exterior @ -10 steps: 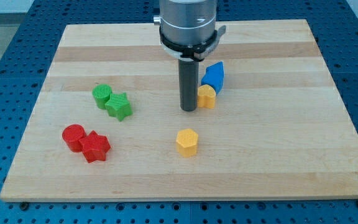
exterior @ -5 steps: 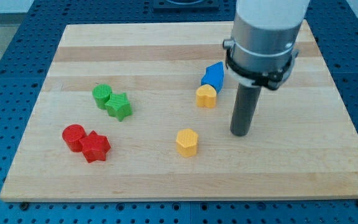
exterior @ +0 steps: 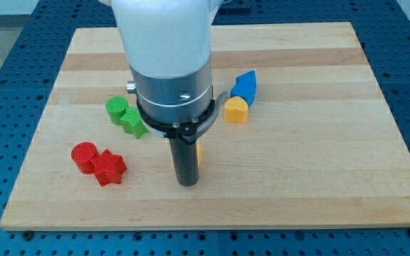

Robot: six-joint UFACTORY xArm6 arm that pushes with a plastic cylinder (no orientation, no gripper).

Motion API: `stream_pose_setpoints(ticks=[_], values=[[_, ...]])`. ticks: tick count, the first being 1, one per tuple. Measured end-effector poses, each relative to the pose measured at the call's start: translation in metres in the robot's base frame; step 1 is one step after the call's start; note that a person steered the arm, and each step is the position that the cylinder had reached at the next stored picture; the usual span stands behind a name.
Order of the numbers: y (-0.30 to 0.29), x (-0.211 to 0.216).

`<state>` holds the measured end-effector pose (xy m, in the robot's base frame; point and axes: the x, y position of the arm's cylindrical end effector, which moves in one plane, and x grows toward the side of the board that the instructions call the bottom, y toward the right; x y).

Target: Push the yellow hexagon diagonally top right to the red star

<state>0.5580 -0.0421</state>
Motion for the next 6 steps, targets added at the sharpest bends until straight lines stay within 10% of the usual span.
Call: stream_pose_setpoints(ticks=[6], values=[[-0.048,-0.011]])
